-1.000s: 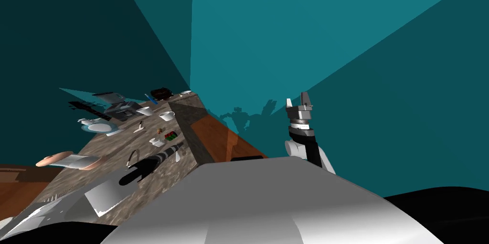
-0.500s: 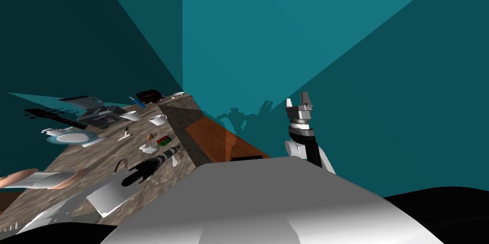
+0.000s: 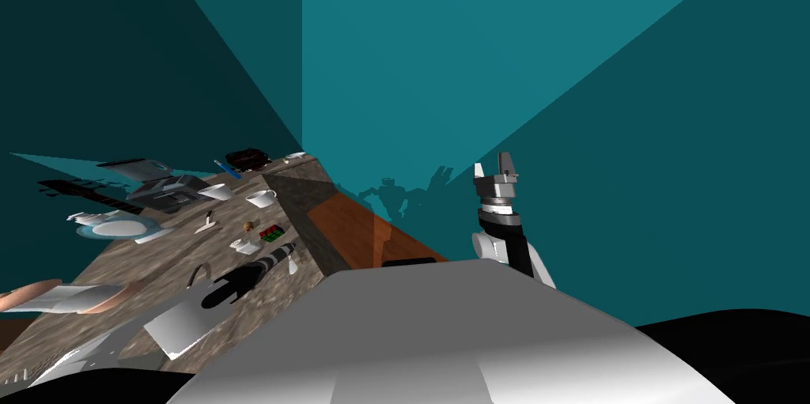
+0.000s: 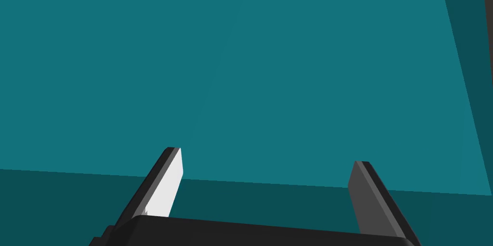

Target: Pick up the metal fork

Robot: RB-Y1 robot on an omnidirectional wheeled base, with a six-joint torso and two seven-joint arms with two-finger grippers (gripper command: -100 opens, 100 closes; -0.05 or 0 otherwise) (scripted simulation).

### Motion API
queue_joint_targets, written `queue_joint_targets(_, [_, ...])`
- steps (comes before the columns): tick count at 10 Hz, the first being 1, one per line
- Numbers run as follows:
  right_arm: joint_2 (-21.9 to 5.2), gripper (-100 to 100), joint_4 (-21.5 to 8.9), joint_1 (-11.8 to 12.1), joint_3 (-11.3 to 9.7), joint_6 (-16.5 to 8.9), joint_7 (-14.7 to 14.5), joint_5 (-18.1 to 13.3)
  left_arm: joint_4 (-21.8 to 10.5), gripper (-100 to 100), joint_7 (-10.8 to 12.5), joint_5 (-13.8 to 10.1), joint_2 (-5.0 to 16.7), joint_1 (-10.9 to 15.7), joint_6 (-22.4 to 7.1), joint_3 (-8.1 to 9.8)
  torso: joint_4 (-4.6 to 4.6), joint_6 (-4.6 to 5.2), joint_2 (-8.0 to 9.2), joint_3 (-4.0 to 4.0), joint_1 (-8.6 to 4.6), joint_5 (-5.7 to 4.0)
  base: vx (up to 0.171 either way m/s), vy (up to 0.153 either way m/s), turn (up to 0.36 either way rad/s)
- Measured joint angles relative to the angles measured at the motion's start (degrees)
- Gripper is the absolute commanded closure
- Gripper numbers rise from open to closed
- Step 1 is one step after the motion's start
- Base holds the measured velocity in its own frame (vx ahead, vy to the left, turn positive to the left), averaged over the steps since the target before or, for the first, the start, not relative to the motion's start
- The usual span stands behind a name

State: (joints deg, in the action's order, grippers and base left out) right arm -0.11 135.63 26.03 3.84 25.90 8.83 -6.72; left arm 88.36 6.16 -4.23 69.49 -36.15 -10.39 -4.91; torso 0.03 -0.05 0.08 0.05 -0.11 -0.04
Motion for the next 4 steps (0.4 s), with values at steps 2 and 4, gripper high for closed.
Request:
queue_joint_targets(2, [0.0,0,0.0,0.0,0.0,0.0,0.0,0.0,1.8,100,0.1,-0.1,1.5,-1.0,0.1,0.44,-0.02,-0.12,-0.02,-0.01,-0.10,-0.04,0.036,-0.038,0.252])
queue_joint_targets(4, [0.0,0,0.0,0.0,0.0,0.0,0.0,0.0,2.8,0,0.3,-0.2,2.6,-1.7,0.4,0.58,0.00,0.03,-0.02,-0.01,-0.10,-0.02,0.006,-0.011,0.020])
